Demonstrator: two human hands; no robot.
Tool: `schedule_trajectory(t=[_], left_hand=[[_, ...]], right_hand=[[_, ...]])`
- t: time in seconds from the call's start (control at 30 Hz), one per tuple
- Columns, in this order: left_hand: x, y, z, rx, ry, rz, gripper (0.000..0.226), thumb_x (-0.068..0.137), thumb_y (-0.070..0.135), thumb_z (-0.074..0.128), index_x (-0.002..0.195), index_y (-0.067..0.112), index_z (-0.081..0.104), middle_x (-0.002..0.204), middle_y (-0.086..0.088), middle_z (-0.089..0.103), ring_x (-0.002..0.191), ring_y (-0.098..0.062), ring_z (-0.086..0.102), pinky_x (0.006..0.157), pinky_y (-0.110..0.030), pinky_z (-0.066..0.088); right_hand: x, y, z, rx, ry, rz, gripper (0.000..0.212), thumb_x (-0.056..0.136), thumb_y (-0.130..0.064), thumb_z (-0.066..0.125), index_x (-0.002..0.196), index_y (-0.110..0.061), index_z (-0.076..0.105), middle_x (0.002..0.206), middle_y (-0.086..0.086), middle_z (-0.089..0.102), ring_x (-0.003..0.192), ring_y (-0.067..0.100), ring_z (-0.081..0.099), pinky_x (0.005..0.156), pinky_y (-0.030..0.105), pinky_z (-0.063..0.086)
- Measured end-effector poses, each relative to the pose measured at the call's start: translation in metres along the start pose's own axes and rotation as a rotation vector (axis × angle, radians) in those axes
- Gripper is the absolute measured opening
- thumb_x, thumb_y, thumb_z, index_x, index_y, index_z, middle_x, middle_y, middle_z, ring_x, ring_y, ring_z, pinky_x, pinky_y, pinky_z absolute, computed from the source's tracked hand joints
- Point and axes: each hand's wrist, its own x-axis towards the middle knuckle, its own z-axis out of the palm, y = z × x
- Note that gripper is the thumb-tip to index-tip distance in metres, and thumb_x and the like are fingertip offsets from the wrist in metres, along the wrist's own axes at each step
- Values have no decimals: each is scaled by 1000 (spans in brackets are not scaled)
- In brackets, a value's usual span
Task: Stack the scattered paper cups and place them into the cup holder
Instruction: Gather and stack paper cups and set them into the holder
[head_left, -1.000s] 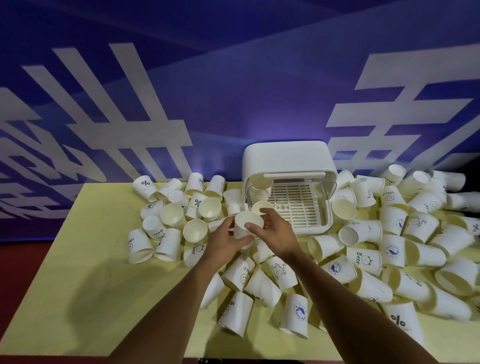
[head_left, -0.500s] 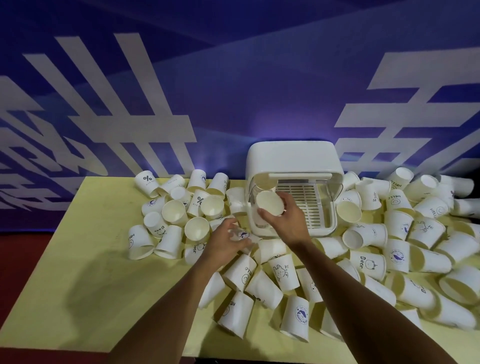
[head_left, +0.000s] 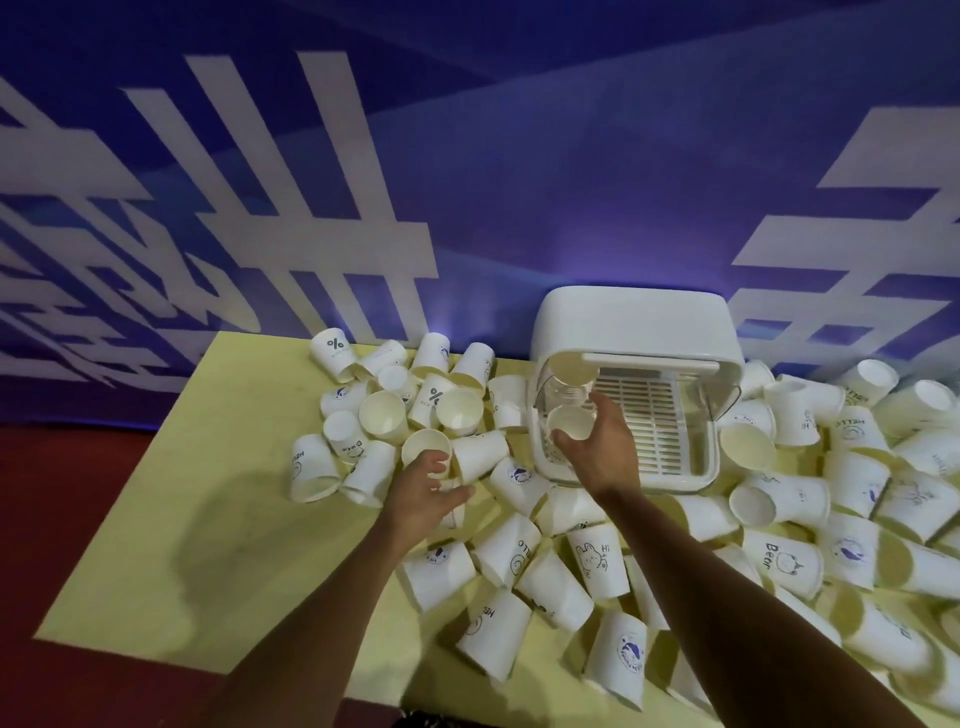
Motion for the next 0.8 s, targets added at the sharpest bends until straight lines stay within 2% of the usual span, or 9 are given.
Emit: schedule_trajectory(t=[0.1, 0.27, 0.4, 0.5, 0.67, 0.8], left_hand=[[-2, -2, -5, 2, 11, 3, 59, 79, 27, 83, 129, 18, 53, 122, 0, 57, 109, -19, 58, 79, -22, 45], [-5, -6, -21, -49, 49, -14, 61, 75, 30, 86, 126, 20, 55, 124, 0, 59, 105, -16, 61, 89, -28, 51], [-9, -10, -45, -70, 107, -4, 56, 77, 25, 85, 124, 18, 56, 116, 3, 59, 98, -11, 59, 82, -22, 48], [-10, -22, -67, -60, 174, -30, 52, 76, 30, 86, 118, 21, 56, 115, 2, 60, 103, -18, 60, 88, -30, 51], [-11, -49, -101, -68, 291, -76, 51, 78, 26, 84, 121, 12, 59, 112, -2, 58, 98, -19, 58, 85, -26, 46], [-9, -69, -125, -34, 358, -121, 57, 75, 33, 86, 122, 14, 59, 116, -4, 55, 99, -19, 58, 89, -29, 49]], right_hand=[[-6, -8, 2, -13, 41, -75, 64, 84, -30, 76, 140, -16, 49, 138, 2, 57, 124, 22, 54, 103, 34, 44], [-22, -32, 27, -39, -57, -179, 51, 86, -36, 72, 132, -20, 56, 128, -2, 63, 113, 20, 60, 91, 30, 47], [-30, -52, 57, -86, -165, -240, 54, 86, -34, 74, 134, -18, 55, 133, 0, 61, 116, 19, 59, 96, 30, 46], [-35, -71, 79, -86, -227, -289, 55, 86, -32, 74, 135, -15, 55, 134, 1, 61, 119, 20, 59, 98, 30, 45], [-41, -103, 122, -137, -322, -381, 57, 86, -32, 72, 137, -15, 53, 137, 0, 59, 123, 20, 56, 99, 33, 47], [-44, -125, 156, -183, -386, -464, 58, 86, -32, 73, 137, -14, 53, 136, 5, 58, 122, 24, 56, 102, 37, 46]])
